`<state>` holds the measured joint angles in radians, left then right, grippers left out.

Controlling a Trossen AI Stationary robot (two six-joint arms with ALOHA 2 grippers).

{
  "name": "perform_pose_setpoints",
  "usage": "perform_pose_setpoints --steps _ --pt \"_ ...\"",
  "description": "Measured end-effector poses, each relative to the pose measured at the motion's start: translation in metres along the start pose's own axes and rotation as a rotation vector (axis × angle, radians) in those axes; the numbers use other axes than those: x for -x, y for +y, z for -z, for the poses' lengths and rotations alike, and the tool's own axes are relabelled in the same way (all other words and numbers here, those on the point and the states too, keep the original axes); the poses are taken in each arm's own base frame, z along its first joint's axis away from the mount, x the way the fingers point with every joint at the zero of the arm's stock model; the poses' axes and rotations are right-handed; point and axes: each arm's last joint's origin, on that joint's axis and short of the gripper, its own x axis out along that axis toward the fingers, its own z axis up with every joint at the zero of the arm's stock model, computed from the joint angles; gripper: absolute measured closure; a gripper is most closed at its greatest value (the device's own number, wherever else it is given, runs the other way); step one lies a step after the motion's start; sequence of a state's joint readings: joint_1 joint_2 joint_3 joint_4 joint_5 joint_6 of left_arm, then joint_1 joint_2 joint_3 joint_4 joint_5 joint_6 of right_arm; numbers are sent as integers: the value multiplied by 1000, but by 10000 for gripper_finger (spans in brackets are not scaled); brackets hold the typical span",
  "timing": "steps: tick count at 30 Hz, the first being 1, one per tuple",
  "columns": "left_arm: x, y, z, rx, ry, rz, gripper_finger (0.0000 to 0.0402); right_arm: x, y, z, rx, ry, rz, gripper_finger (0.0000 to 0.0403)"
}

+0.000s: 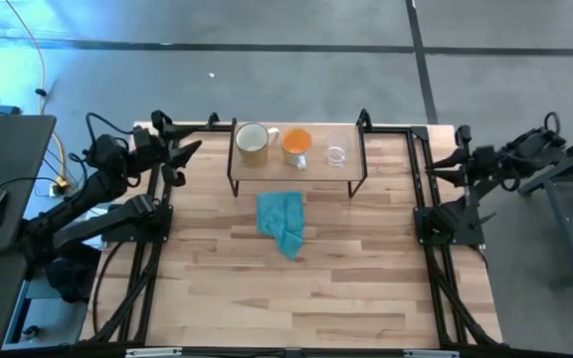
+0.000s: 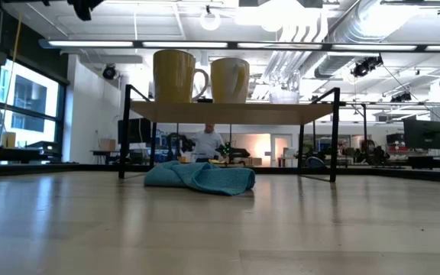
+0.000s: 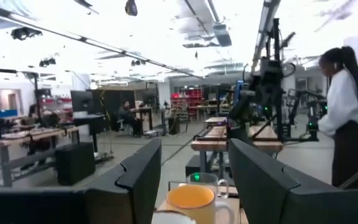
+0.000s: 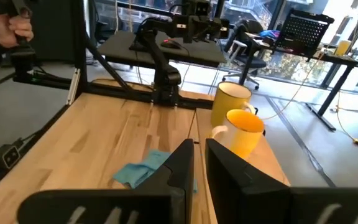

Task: Stack small to large cups/mugs on shelf
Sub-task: Return to Home Position

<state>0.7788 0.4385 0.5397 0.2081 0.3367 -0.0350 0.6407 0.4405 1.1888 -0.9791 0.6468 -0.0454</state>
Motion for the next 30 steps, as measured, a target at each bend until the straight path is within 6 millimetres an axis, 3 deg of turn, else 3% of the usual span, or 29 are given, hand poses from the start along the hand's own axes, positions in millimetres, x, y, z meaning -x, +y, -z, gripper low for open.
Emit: perform_pose_setpoints --steps 5,11,18,30 --pt "-1 1 11 39 -23 -21 224 -8 6 27 2 -50 37 371" --pt "0 2 19 112 -61 -34 224 -9 8 49 -25 -235 60 371" --pt "-2 -10 34 140 -92 -11 225 -16 15 76 -47 -366 89 371" --pt "-25 -40 65 114 -48 6 225 -32 27 90 -100 -422 97 371"
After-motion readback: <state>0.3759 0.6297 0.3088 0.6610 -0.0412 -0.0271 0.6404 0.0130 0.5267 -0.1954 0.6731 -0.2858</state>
